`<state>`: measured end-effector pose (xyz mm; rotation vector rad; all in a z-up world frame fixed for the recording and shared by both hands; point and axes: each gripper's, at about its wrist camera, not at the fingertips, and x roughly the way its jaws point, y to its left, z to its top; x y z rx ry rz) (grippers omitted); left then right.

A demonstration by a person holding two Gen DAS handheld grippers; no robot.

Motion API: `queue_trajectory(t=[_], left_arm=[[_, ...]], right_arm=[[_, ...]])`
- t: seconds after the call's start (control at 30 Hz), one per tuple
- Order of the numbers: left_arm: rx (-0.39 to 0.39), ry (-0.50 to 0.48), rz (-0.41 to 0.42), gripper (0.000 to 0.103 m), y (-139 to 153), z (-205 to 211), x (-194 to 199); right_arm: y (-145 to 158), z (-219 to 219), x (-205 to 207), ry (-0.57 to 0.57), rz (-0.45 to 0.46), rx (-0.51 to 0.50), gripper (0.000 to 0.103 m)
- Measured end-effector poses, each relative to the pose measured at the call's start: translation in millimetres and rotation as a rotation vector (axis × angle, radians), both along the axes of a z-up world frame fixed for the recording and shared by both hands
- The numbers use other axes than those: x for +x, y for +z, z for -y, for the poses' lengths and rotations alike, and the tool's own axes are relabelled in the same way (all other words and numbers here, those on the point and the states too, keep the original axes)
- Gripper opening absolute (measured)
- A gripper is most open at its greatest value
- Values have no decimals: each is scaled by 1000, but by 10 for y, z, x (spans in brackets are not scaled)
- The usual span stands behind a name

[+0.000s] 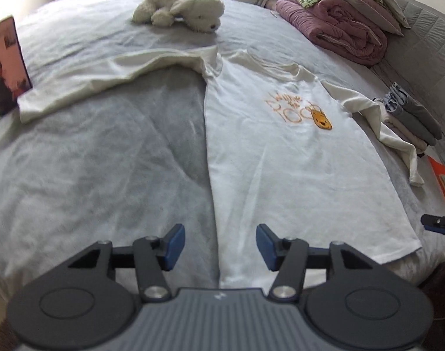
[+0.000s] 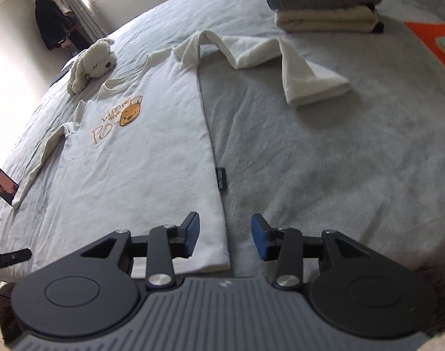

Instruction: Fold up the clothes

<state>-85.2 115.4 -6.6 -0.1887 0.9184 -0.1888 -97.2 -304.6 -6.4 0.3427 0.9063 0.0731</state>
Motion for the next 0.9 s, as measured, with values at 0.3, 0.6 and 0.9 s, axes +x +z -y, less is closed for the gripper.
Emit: queue_trajectory(t=[0.3, 0.6, 0.9], left_arm=[[81, -40, 230, 63, 59, 540, 596], [180, -51, 291, 60, -408, 821, 1575], [226, -22, 312, 52, -517, 816, 2552]], right_arm=[[-17, -718, 591, 119, 179, -109, 47], [-366, -1333, 1476, 241, 258, -285, 47], [-517, -1404, 2358, 258, 312, -357, 47]])
